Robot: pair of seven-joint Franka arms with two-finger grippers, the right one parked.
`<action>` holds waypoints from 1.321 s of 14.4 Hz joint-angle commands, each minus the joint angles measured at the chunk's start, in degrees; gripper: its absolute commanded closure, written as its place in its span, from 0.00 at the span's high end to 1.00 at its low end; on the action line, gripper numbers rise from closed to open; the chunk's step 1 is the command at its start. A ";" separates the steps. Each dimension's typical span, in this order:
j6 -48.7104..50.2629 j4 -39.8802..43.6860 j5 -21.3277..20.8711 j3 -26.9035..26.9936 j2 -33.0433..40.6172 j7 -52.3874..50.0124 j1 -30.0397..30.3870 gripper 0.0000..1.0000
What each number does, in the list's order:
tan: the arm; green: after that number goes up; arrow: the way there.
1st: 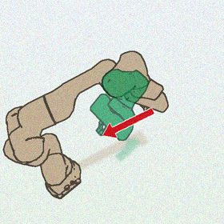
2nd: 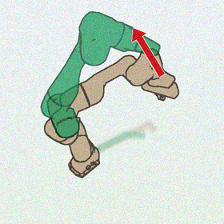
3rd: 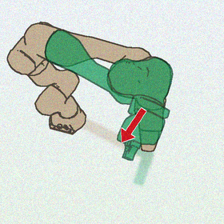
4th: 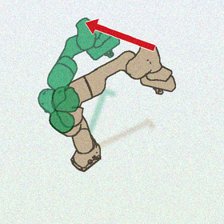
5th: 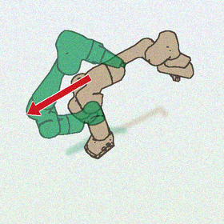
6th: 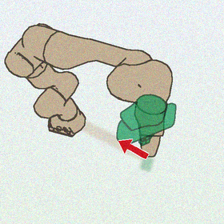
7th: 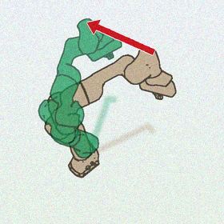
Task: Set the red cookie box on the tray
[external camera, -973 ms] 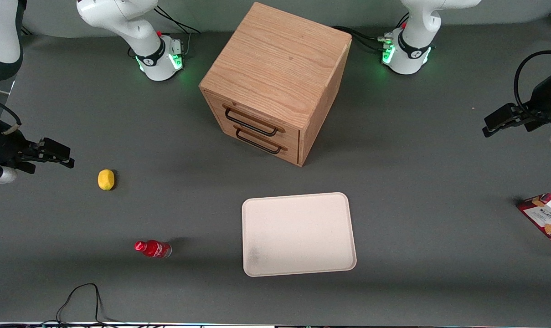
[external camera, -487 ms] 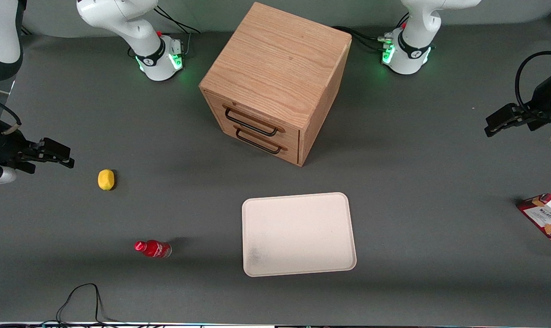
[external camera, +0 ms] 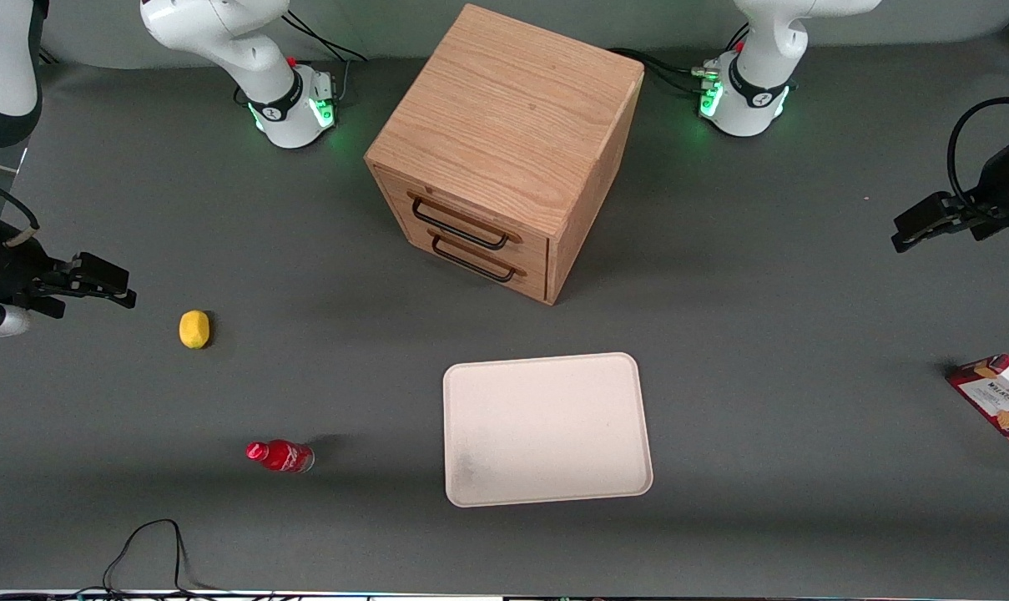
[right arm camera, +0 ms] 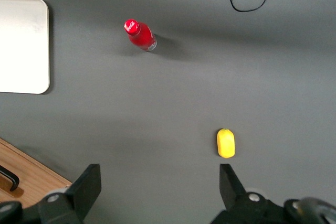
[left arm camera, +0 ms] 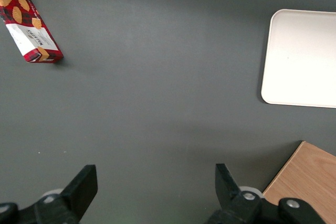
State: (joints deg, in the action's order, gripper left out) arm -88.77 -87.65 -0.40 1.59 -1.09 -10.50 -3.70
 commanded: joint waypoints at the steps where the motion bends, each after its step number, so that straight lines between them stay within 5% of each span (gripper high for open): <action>1: 0.18 0.63 -0.48 0.00 -0.41 0.75 0.19 1.00; 4: -0.26 2.90 -0.22 0.00 -3.55 -0.04 2.45 1.00; 14: -3.60 27.77 0.48 -2.36 -27.28 0.31 25.64 1.00; 19: -3.60 33.06 -0.13 -5.89 -32.75 4.59 37.17 1.00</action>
State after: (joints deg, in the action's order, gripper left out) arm -94.32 -59.25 -0.31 -2.99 -31.56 -8.54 30.71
